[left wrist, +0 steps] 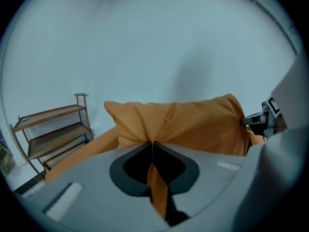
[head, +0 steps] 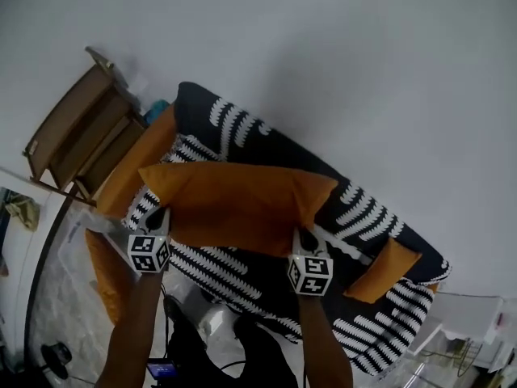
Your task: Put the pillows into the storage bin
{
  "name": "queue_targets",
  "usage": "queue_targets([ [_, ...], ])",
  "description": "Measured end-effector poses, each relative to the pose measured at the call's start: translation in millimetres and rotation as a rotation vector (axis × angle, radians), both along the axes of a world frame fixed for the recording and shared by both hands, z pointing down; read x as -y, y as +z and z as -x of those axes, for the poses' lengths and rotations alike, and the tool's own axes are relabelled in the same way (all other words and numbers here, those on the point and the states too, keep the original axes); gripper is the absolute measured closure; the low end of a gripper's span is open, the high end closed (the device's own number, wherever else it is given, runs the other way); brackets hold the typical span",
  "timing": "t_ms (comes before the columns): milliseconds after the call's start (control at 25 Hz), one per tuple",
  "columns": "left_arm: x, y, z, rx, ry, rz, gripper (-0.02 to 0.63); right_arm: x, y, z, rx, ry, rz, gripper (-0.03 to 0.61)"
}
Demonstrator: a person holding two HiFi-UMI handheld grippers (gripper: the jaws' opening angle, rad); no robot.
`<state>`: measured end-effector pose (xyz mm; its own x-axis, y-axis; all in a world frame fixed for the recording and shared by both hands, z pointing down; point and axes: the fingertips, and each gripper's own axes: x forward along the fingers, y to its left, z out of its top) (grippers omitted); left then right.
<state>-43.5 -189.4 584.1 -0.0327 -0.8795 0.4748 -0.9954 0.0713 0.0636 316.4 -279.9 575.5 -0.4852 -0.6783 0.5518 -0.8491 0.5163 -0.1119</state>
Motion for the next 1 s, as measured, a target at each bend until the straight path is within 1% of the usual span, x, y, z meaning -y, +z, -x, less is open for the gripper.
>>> queue_targets([
  [200,-52.8,-21.2,73.8,0.0,-0.083,-0.022,0.606,-19.7,-24.3,83.1,0.009,-0.077,-0.024,0.56],
  [480,-149.1,-34.1,169.3,0.005,-0.247,-0.05,0.606,-52.4,-47.9,207.7,0.021,-0.239,-0.064,0.561],
  [640,-214.4,-38.0,215.0,0.003,-0.349,-0.061,0.606,-81.6,-61.3,278.2,0.026,-0.343,-0.087,0.561],
  [800,-276.9,-45.1,262.6,0.004,-0.416,-0.068,0.606,-117.6,-72.6,348.3,0.029,-0.414,-0.099,0.563],
  [1000,-377.2,-49.0,323.0,0.023,-0.578,-0.07,0.606,-171.2,-73.0,458.4,0.041,-0.574,-0.097,0.563],
])
